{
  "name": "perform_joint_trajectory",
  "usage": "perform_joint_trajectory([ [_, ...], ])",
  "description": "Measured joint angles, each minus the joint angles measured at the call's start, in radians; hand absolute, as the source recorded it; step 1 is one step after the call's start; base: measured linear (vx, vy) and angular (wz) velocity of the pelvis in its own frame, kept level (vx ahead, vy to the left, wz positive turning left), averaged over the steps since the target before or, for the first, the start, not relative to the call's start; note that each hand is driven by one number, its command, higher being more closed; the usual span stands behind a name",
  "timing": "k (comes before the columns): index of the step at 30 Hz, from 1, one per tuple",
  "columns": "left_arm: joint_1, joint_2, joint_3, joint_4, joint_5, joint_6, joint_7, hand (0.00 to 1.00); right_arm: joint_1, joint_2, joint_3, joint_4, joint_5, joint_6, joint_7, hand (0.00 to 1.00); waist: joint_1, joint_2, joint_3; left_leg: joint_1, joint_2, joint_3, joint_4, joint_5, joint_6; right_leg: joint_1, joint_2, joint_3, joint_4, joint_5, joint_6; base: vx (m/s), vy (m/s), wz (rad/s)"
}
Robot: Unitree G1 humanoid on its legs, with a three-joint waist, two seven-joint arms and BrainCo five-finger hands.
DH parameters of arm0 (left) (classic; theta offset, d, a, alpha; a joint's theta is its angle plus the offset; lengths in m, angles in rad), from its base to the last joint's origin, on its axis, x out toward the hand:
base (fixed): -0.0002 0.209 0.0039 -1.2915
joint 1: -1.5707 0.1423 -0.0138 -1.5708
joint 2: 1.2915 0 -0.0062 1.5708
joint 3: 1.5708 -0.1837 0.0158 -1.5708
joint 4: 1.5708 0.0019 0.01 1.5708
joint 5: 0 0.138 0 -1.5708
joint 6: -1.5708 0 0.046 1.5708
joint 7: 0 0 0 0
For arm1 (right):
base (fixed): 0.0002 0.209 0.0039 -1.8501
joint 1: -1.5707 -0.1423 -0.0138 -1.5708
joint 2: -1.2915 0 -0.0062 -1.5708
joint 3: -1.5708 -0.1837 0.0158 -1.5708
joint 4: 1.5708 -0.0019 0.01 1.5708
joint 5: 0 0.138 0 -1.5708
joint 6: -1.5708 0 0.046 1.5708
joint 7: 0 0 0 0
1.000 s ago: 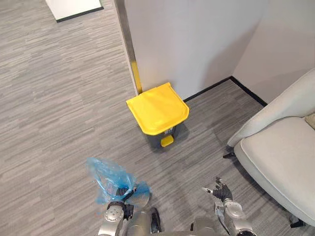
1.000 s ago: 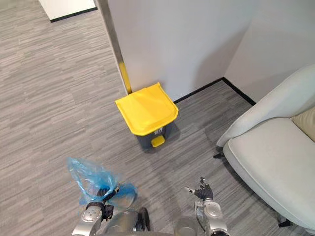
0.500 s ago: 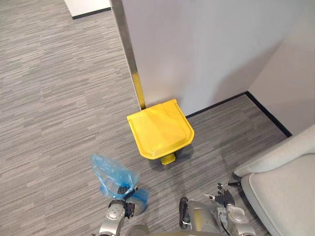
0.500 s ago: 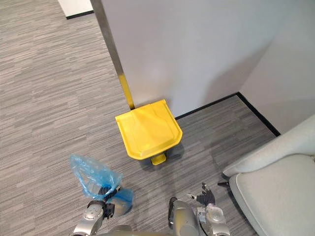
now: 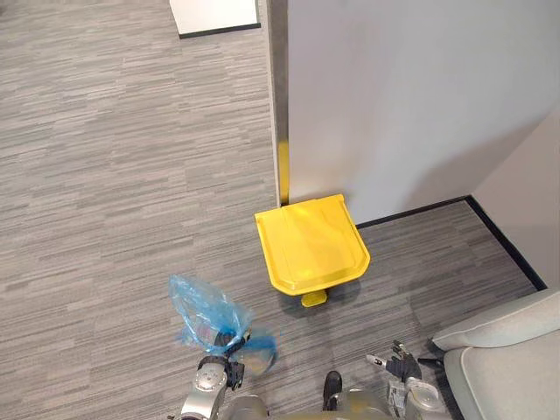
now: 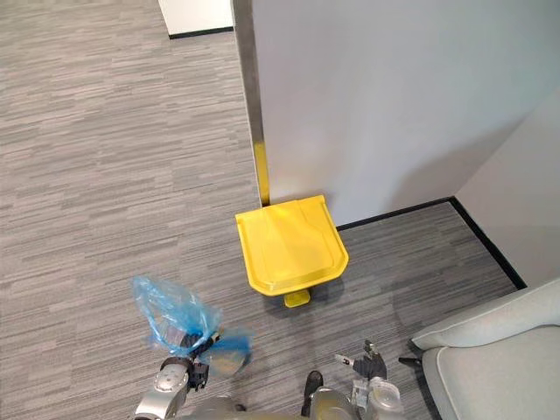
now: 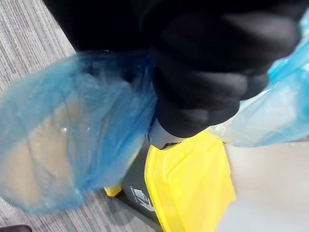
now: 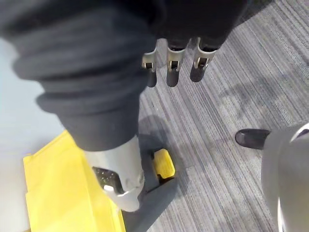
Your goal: Gather rubbish on tea table into small bin, then transfer packed bag to large trash can.
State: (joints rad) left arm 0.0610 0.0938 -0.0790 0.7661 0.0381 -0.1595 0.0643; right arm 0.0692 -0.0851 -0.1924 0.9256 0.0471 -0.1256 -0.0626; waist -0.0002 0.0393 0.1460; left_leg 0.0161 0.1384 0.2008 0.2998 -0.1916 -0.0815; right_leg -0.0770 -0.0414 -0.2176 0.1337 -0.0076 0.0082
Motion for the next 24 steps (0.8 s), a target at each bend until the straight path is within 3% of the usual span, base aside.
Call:
perform_joint_trajectory([
  [3, 0.001, 0.023, 0.0, 0.008, 0.0, 0.0, 0.001, 1.0, 0.001, 0.001, 0.001, 0.004, 0.0, 0.0, 0.001, 0.0, -0.004, -0.004, -0.002, 0.009, -0.017, -0.001, -0.059, 0.028, 0.005, 0.006, -0.011, 0.002, -0.042, 0.03, 0.006, -0.08, 0.031, 0.08],
  [11, 0.024, 0.046, -0.005, 0.048, 0.001, 0.0, 0.0, 1.0, -0.003, 0.002, 0.005, 0.035, -0.001, 0.0, 0.002, 0.0, -0.004, -0.021, -0.006, 0.022, -0.018, -0.008, -0.155, 0.032, 0.011, 0.005, 0.008, 0.009, -0.117, 0.099, 0.007, -0.15, -0.013, 0.0],
  [24, 0.026, 0.026, -0.01, 0.05, 0.002, 0.0, -0.003, 1.0, 0.019, -0.003, 0.006, 0.032, -0.001, 0.005, 0.002, 0.0, -0.017, -0.029, -0.011, 0.001, -0.012, -0.008, -0.166, 0.027, 0.004, -0.034, 0.035, 0.068, -0.121, 0.097, 0.003, -0.03, -0.026, -0.08],
])
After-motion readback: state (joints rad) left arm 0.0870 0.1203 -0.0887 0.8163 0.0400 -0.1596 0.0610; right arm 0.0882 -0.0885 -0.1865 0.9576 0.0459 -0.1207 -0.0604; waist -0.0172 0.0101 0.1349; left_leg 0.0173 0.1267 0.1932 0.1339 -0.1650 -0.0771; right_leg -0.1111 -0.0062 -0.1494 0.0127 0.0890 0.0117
